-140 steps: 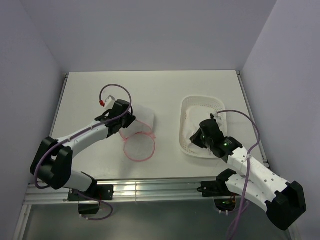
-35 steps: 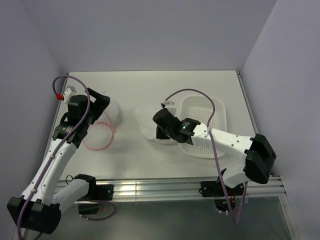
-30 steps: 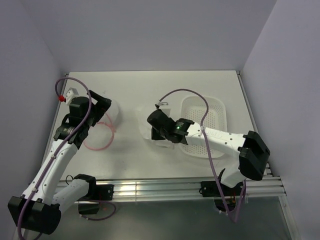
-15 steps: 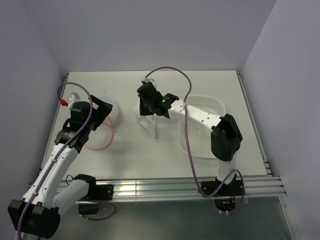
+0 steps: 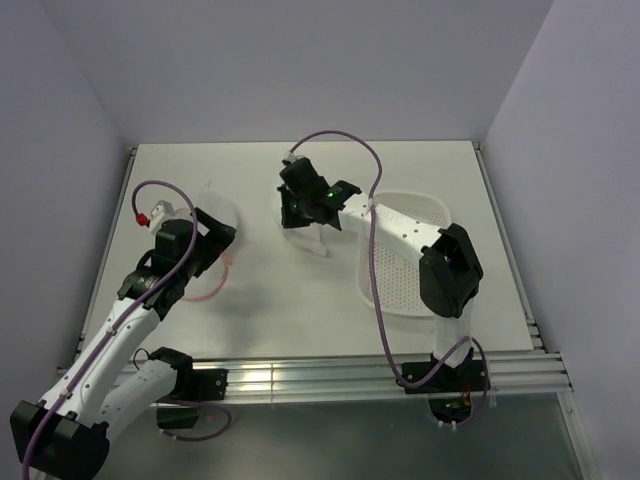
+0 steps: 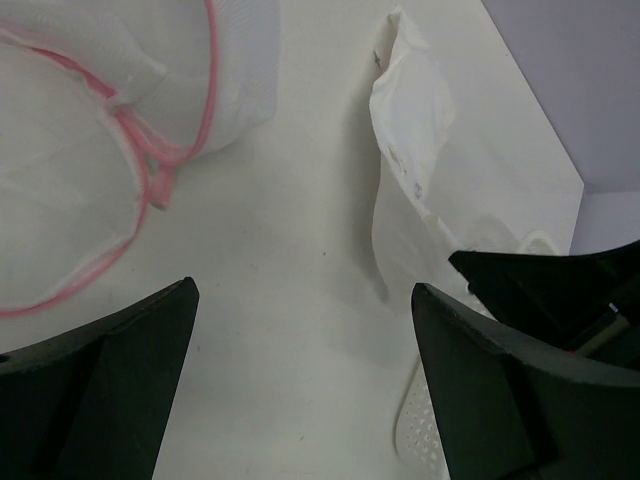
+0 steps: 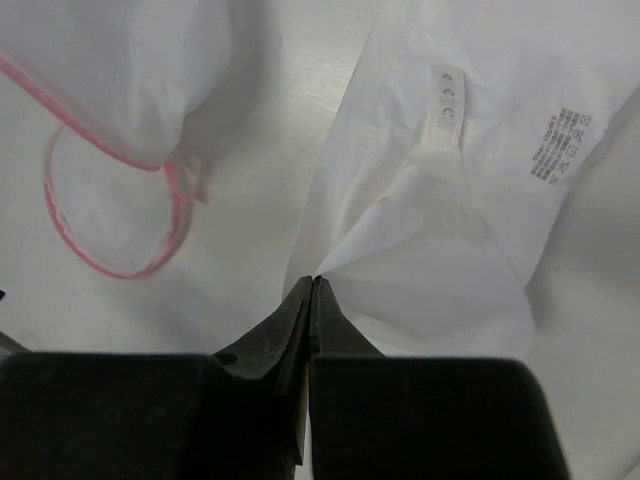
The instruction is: Place the bra in the laundry bag and zip it closed
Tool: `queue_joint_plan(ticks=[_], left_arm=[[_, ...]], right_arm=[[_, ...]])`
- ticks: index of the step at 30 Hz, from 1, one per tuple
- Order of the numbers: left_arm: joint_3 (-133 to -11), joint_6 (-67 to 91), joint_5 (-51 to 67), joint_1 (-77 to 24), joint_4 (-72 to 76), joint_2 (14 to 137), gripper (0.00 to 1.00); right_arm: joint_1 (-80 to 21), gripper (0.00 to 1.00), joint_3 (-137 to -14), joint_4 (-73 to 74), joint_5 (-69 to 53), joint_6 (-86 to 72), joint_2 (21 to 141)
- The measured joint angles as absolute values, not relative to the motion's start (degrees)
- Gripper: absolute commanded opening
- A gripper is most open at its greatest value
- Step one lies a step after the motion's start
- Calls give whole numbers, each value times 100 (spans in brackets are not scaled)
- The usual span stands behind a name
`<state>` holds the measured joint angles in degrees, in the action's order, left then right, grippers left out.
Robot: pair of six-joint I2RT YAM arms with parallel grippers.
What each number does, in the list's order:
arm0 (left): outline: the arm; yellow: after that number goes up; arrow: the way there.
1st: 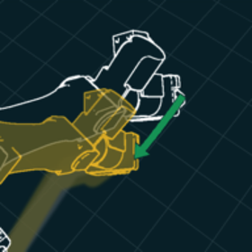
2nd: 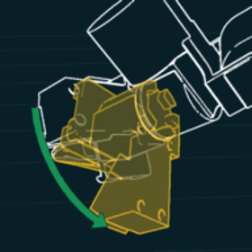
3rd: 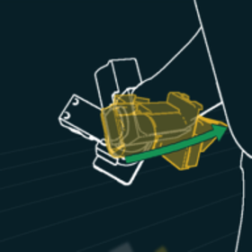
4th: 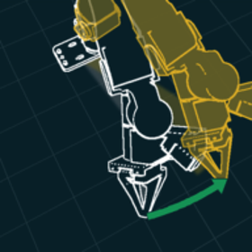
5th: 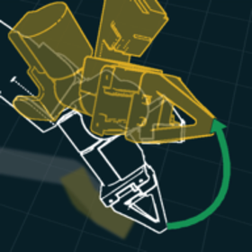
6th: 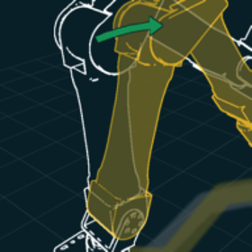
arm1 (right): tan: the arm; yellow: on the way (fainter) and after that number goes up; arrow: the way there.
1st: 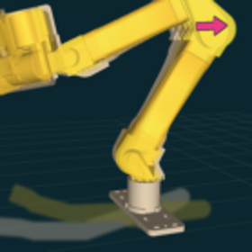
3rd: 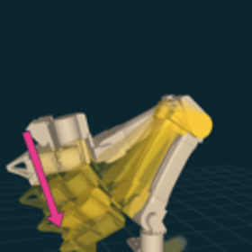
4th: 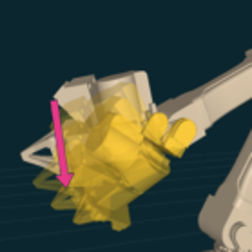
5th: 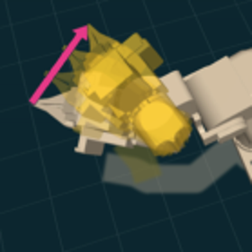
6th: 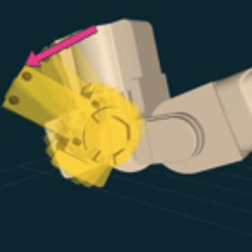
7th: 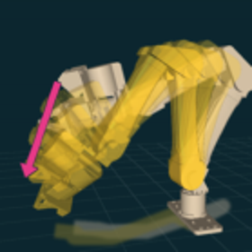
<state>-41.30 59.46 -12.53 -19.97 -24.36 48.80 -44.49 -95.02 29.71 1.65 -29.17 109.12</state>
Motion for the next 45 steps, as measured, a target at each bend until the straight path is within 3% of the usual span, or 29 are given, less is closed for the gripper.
queue_joint_plan(ticks=[7,13,16,17,20,23,30,45], left_arm=[[-4110,5968,-1433,-1997,-2469,4775,92],[-4051,6058,-1439,-2095,-2279,5113,81],[-4034,6121,-1492,-2359,-2196,5325,80],[-4034,6134,-1507,-2451,-2150,5391,80],[-4034,6180,-1549,-2727,-2010,5669,77],[-4034,6222,-1597,-2899,-1911,5951,73],[-4128,6219,-1688,-3061,-1745,6429,66],[-5404,5889,-2211,-3225,-1758,8189,70]], right_arm=[[-5212,0,-7889,2908,517,-2989,10007],[-5734,0,-6246,2860,762,-3413,8844],[-5791,23,-5865,2877,941,-3638,8464],[-5800,38,-5778,2867,1002,-3701,8353],[-5800,58,-5522,2794,1170,-3887,8044],[-5767,66,-5245,2742,1350,-4064,7817],[-5273,64,-5120,2539,1422,-4300,7913],[-3841,64,-4187,2416,1391,-4558,7520]])
